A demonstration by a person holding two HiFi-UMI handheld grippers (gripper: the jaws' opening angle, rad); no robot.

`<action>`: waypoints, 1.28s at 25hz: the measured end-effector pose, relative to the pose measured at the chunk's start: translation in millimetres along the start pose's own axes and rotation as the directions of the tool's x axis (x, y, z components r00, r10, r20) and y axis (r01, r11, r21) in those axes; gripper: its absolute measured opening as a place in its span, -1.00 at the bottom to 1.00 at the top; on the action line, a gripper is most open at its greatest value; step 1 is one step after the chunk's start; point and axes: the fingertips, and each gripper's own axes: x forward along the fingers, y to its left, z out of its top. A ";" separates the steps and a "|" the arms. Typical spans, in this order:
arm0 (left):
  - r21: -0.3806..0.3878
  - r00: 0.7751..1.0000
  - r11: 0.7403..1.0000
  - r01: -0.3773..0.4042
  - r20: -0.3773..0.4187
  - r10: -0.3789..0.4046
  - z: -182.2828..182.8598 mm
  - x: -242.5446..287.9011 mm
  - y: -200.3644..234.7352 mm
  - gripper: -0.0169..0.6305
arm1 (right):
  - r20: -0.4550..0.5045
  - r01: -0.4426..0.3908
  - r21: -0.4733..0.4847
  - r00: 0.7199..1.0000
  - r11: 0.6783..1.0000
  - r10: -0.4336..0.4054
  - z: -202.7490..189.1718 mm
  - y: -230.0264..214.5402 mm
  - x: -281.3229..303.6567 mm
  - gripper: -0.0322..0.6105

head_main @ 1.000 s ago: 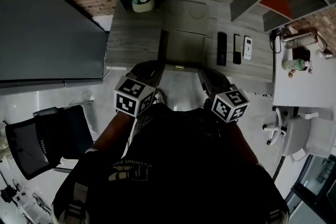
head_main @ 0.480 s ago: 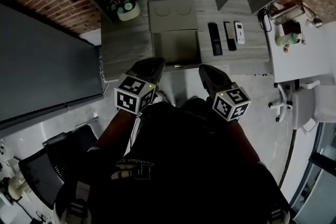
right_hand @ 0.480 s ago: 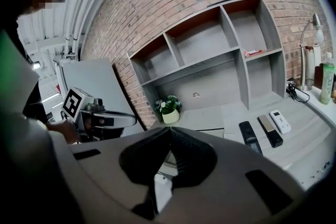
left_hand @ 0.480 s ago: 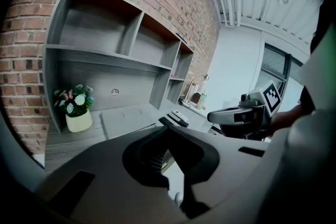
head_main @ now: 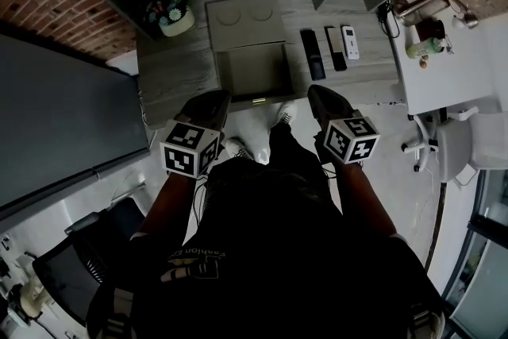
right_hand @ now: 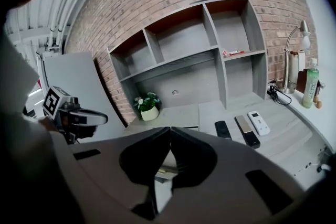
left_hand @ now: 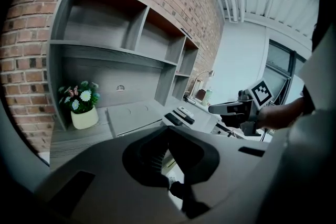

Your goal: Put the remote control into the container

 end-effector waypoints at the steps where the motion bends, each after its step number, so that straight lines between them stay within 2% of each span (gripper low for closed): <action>1: -0.001 1.000 1.000 -0.009 -0.001 0.009 -1.0 0.7 2.4 -0.93 | -0.011 0.017 -0.006 1.000 1.000 -0.017 -1.5 -9.8 3.9 -0.88; 9: -0.023 0.996 0.996 -0.089 -0.020 0.089 4.4 25.3 23.2 -0.93 | -0.099 0.106 -0.075 0.989 0.992 -0.113 -15.7 -92.9 59.7 -0.87; 14: -0.049 0.991 0.991 -0.124 -0.055 0.121 10.0 46.2 30.2 -0.93 | -0.218 0.179 -0.140 0.954 0.974 -0.207 -47.5 -146.2 106.2 -0.86; 17: -0.077 0.988 0.987 -0.138 -0.079 0.132 14.2 54.3 32.9 -0.93 | -0.292 0.198 -0.162 0.926 0.967 -0.239 -62.6 -166.1 128.6 -0.37; 19: -0.088 0.985 0.985 -0.150 -0.093 0.142 14.3 59.9 37.8 -0.93 | -0.333 0.203 -0.173 0.909 0.964 -0.251 -68.3 -174.7 141.6 -0.21; 25: -0.095 0.978 0.978 -0.184 -0.115 0.172 16.2 68.4 51.7 -0.93 | -0.423 0.229 -0.182 0.860 0.956 -0.286 -84.7 -196.7 163.7 -0.17; 32: -0.121 0.975 0.972 -0.200 -0.119 0.186 11.6 66.5 59.6 -0.93 | -0.450 0.216 -0.176 0.850 0.960 -0.274 -89.8 -199.1 170.8 -0.14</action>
